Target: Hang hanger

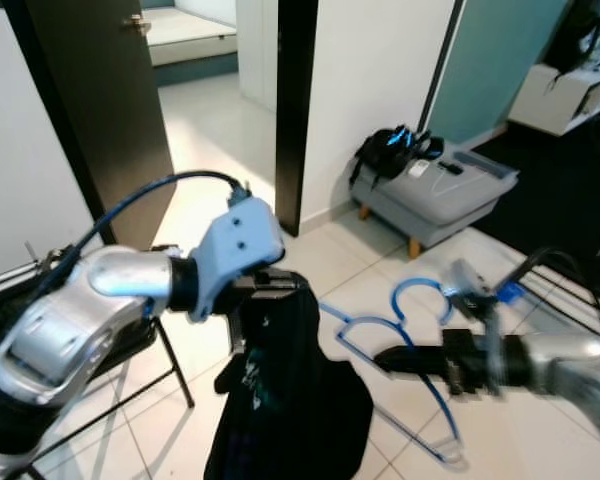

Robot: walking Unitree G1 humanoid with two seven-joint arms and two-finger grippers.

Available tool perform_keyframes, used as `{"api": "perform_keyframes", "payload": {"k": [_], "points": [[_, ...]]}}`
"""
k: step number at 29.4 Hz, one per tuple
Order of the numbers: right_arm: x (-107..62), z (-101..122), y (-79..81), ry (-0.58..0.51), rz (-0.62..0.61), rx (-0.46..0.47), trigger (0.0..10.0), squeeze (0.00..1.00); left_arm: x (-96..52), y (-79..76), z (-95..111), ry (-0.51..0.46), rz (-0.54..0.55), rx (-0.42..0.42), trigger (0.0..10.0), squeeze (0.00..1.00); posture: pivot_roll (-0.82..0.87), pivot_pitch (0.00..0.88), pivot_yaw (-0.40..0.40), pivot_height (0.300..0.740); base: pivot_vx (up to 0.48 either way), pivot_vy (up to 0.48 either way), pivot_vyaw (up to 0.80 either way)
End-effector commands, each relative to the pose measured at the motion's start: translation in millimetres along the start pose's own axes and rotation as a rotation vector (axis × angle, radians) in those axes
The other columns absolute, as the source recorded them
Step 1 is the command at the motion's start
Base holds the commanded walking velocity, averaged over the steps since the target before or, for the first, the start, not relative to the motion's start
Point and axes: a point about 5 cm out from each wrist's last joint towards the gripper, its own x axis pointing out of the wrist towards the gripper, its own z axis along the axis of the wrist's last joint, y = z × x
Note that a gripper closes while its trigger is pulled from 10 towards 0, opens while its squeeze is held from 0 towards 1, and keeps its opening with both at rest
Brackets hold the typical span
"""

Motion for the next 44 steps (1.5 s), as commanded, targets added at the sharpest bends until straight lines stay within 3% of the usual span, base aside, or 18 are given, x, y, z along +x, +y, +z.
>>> {"api": "perform_keyframes", "payload": {"k": [1, 2, 3, 6, 8, 9, 14, 17, 20, 23, 25, 26, 28, 31, 35, 37, 39, 44], "points": [[23.8, -7.3, 2.9, 0.058, -0.011, 0.026, 10.0, 0.00, 19.9, -15.8, 30.0, -0.159, -0.106, 0.139, 10.0, 0.00, 0.01, 0.028, -0.020, 0.740, 0.000, 0.000, 0.00], [34.7, -4.4, -1.4, 0.029, -0.056, 0.061, 10.0, 0.00, 26.1, -17.0, 30.5, -0.161, -0.106, 0.180, 10.0, 0.00, 0.01, 0.026, -0.016, 0.740, 0.000, 0.000, 0.00], [34.7, -4.4, -1.4, 0.029, -0.056, 0.061, 10.0, 0.00, 26.1, -17.0, 30.5, -0.161, -0.106, 0.180, 10.0, 0.00, 0.01, 0.026, -0.016, 0.740, 0.000, 0.000, 0.00], [61.0, -0.2, -3.7, -0.025, -0.087, 0.190, 10.0, 0.00, 37.6, -18.0, 32.3, -0.154, -0.066, 0.290, 10.0, 0.00, 0.02, 0.024, -0.021, 0.740, 0.000, 0.000, 0.00], [65.3, -0.2, -7.4, -0.041, -0.114, 0.239, 10.0, 0.00, 37.9, -16.1, 29.7, -0.125, -0.048, 0.322, 10.0, 0.00, 0.02, 0.024, -0.021, 0.740, 0.000, 0.000, 0.00], [68.3, 1.2, -17.4, -0.074, -0.188, 0.298, 10.0, 0.00, 36.7, -12.7, 23.7, -0.078, -0.026, 0.353, 10.0, 0.00, 0.02, 0.024, -0.023, 0.740, 0.000, 0.000, 0.00], [66.2, 6.7, -29.0, -0.141, -0.260, 0.336, 10.0, 0.00, 32.8, -9.0, 17.2, -0.044, -0.002, 0.351, 10.0, 0.00, 0.02, 0.025, -0.021, 0.740, 0.000, 0.000, 0.00], [59.6, 20.3, -40.3, -0.287, -0.316, 0.395, 10.0, 0.00, 24.6, -0.2, 5.5, 0.013, 0.061, 0.343, 10.0, 0.00, 0.02, 0.028, -0.016, 0.740, 0.000, 0.000, 0.00], [56.1, 27.0, -41.9, -0.358, -0.314, 0.412, 10.0, 0.00, 19.5, 5.2, -1.9, 0.050, 0.101, 0.342, 10.0, 0.00, 0.02, 0.028, -0.016, 0.740, 0.000, 0.000, 0.00], [51.2, 34.6, -32.2, -0.414, -0.231, 0.363, 10.0, 0.00, 7.7, 16.8, -16.7, 0.130, 0.190, 0.337, 10.0, 0.00, 0.02, 0.030, -0.012, 0.740, 0.000, 0.000, 0.00], [49.5, 32.8, -15.5, -0.363, -0.117, 0.268, 10.0, 0.00, -3.7, 28.4, -26.6, 0.186, 0.276, 0.340, 10.0, 0.00, 0.02, 0.031, -0.011, 0.740, 0.000, 0.000, 0.00], [44.8, 25.3, -0.3, -0.276, -0.010, 0.180, 10.0, 0.00, -13.7, 37.7, -33.0, 0.234, 0.335, 0.355, 10.0, 0.00, 0.02, 0.031, -0.011, 0.740, 0.000, 0.000, 0.00], [39.7, 17.2, 7.3, -0.190, 0.045, 0.131, 10.0, 0.00, -20.2, 43.1, -36.7, 0.264, 0.365, 0.370, 10.0, 0.00, 0.02, 0.032, -0.009, 0.740, 0.000, 0.000, 0.00], [36.4, 11.6, 9.7, -0.137, 0.063, 0.110, 10.0, 0.00, -23.7, 45.8, -38.5, 0.277, 0.380, 0.376, 10.0, 0.00, 0.02, 0.032, -0.009, 0.740, 0.000, 0.000, 0.00], [17.5, -4.5, 9.4, 0.066, 0.045, 0.023, 10.0, 0.00, -30.5, 51.3, -40.3, 0.301, 0.386, 0.415, 10.0, 0.00, 0.01, 0.028, -0.006, 0.740, 0.000, 0.000, 0.00], [13.5, -7.0, 9.6, 0.103, 0.040, 0.015, 10.0, 0.00, -30.8, 51.9, -40.7, 0.302, 0.384, 0.424, 10.0, 0.00, 0.01, 0.028, -0.006, 0.740, 0.000, 0.000, 0.00], [8.0, -12.2, 11.6, 0.176, 0.038, 0.001, 10.0, 0.00, -29.7, 52.0, -40.7, 0.296, 0.371, 0.440, 10.0, 0.00, 0.01, 0.028, -0.006, 0.740, 0.000, 0.000, 0.00], [10.8, -19.5, 21.9, 0.238, 0.068, 0.036, 10.0, 0.00, -17.6, 45.7, -33.8, 0.236, 0.312, 0.463, 10.0, 0.00, 0.01, 0.020, -0.009, 0.740, 0.000, 0.000, 0.00]]}}
